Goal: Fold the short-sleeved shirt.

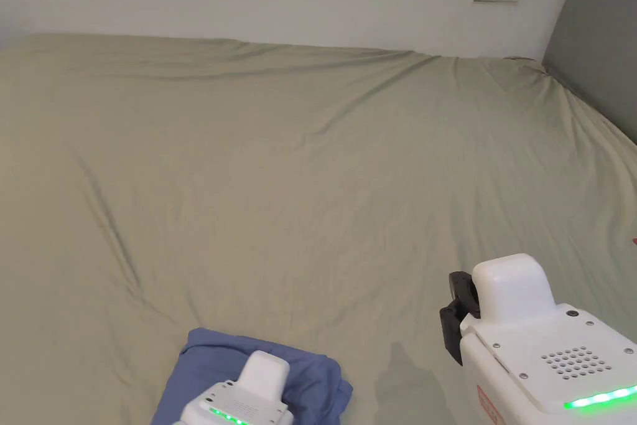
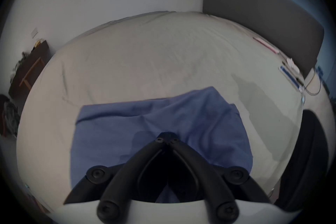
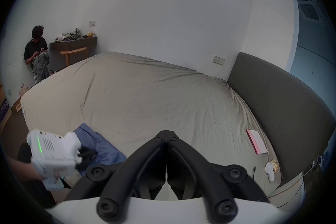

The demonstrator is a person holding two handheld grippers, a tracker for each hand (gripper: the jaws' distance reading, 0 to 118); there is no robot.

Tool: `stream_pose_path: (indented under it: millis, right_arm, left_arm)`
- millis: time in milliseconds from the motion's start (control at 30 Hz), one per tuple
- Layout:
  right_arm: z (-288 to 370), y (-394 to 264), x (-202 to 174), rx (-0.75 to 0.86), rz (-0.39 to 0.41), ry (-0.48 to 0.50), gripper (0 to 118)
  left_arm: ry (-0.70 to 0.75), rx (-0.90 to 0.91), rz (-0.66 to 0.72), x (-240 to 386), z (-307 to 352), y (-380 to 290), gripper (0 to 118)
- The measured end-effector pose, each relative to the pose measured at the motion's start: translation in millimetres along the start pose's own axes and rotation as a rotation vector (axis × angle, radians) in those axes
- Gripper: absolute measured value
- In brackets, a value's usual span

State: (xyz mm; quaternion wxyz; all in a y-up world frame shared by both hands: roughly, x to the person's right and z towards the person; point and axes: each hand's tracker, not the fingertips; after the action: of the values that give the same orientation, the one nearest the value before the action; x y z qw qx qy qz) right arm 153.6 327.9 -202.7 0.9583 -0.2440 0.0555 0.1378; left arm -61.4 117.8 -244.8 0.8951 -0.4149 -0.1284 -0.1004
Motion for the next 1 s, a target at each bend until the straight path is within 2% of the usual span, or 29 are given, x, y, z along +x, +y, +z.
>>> stream_pose_path:
  millis: [100,267,433,500,633,700,800,933,1000]
  right_arm:
    - [1,-1,1,-0.005,0.002,-0.004,2]
    - [-5,-1,3,-0.008,-0.001,-0.004,2]
    - [-13,2,-4,-0.006,-0.005,0.012,2]
    - [-15,3,-7,-0.003,0.000,0.019,2]
    - [-22,8,-13,0.003,-0.001,0.043,2]
    - [-26,10,-20,0.006,0.001,0.065,2]
    - [-40,6,-36,-0.024,0.003,0.139,2]
    - [-81,-21,-63,-0.216,-0.053,0.348,2]
    - [-103,-42,-79,-0.322,-0.043,0.401,2]
  left_arm:
    - [0.050,0.024,-0.059,19,4,2,0]
    - [0.027,0.049,-0.093,41,17,0,0]
    - [-0.207,0.023,-0.067,70,29,-5,0]
    - [-0.352,-0.004,-0.020,71,37,-4,0]
    - [-0.483,0.093,0.229,21,69,1,0]
    - [-0.451,0.167,0.344,-19,85,1,0]
    - [-0.234,0.236,0.396,-81,100,2,0]
    - [-0.106,0.226,0.458,-150,98,-7,0]
    - [-0.075,0.201,0.465,-167,94,-14,0]
